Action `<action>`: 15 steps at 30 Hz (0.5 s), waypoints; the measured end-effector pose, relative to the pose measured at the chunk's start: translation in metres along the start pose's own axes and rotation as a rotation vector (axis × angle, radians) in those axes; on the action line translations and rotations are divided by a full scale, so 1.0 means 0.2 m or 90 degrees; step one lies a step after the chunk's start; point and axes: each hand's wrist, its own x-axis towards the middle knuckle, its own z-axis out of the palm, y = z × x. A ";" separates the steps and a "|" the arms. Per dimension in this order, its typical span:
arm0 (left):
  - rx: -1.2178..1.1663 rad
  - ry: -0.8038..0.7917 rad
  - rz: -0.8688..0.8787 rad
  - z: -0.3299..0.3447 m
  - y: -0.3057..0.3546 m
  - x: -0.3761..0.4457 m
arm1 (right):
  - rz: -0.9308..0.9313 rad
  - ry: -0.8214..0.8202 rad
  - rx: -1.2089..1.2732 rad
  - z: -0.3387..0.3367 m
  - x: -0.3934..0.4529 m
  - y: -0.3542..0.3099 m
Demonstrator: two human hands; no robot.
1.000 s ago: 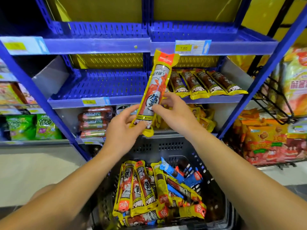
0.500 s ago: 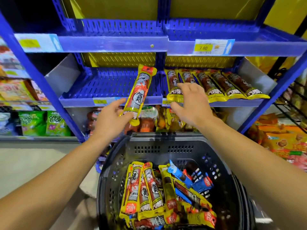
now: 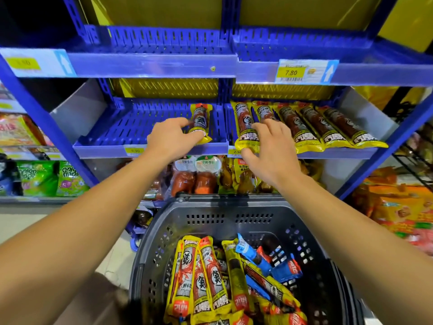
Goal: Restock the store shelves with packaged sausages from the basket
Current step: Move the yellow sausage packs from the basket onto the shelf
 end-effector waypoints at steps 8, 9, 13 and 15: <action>-0.004 -0.009 0.047 0.07 0.02 -0.02 | -0.012 0.000 -0.023 0.03 0.01 0.03; -0.011 -0.005 0.049 0.08 0.01 -0.02 | -0.010 -0.001 -0.025 0.04 0.02 0.03; -0.005 0.001 0.059 0.11 0.02 0.00 | -0.003 -0.024 -0.066 0.06 0.02 0.04; 0.004 -0.002 0.058 0.12 0.03 0.01 | -0.002 -0.030 -0.080 0.07 0.02 0.03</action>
